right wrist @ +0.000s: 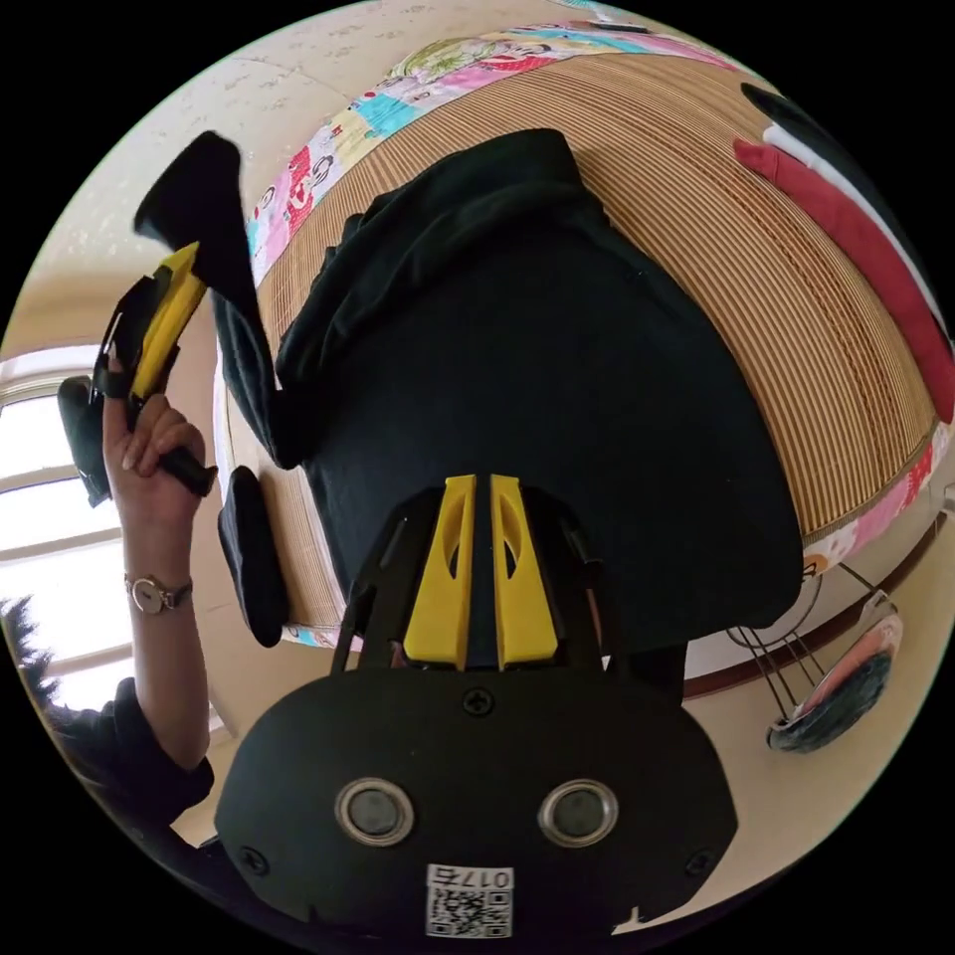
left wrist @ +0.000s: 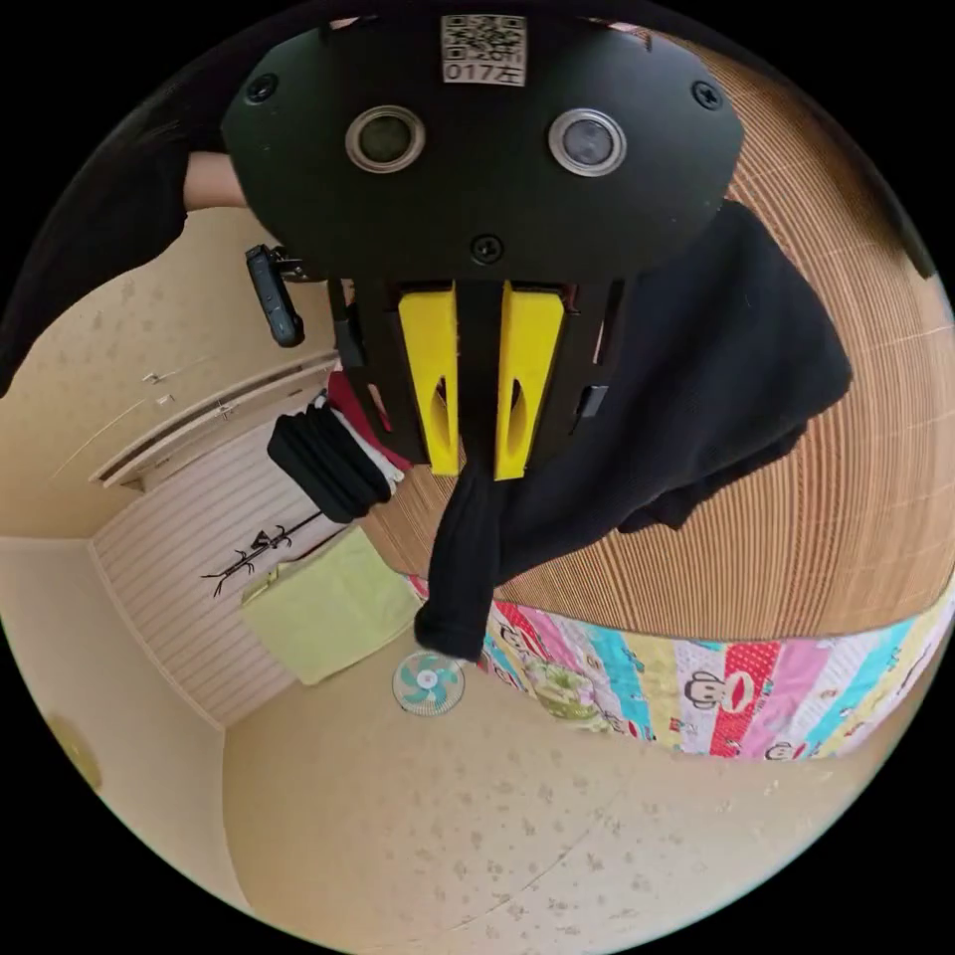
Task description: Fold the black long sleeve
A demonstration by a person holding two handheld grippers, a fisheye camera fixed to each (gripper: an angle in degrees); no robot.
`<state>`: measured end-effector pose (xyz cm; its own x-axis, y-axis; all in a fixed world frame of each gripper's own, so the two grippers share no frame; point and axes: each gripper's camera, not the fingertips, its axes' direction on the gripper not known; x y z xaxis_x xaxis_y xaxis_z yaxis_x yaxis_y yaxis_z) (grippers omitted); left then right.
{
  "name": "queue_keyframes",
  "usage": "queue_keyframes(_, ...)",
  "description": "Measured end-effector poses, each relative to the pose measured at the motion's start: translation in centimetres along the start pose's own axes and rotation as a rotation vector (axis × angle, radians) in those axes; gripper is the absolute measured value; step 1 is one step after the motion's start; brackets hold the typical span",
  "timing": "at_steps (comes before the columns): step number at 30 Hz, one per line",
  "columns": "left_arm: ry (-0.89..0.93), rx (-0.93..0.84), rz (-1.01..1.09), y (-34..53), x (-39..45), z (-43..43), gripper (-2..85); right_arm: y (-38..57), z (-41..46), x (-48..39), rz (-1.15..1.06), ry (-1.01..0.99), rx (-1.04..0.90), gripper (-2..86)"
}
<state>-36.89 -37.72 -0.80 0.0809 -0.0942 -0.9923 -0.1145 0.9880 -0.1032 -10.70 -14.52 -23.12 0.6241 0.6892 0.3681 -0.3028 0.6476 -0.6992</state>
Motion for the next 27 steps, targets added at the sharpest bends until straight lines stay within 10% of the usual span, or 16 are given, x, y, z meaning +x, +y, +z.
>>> queue_keyframes(10, -0.657, -0.334, -0.213, 18.2, 0.7, 2.9, 5.4, 0.1, 1.4, 4.2, -0.237, 0.244, 0.021, 6.5)
queue_keyframes(21, -0.608, -0.022, -0.223, -1.8, -6.2, 1.1, 3.3, -18.8, 2.7, -1.3, -0.291, 0.069, 0.097, 7.0)
queue_keyframes(27, -0.555, -0.067, -0.208, 4.3, -5.4, -4.1, 10.0, -15.1, -3.1, 2.8, -0.33, 0.118, 0.136, 9.7)
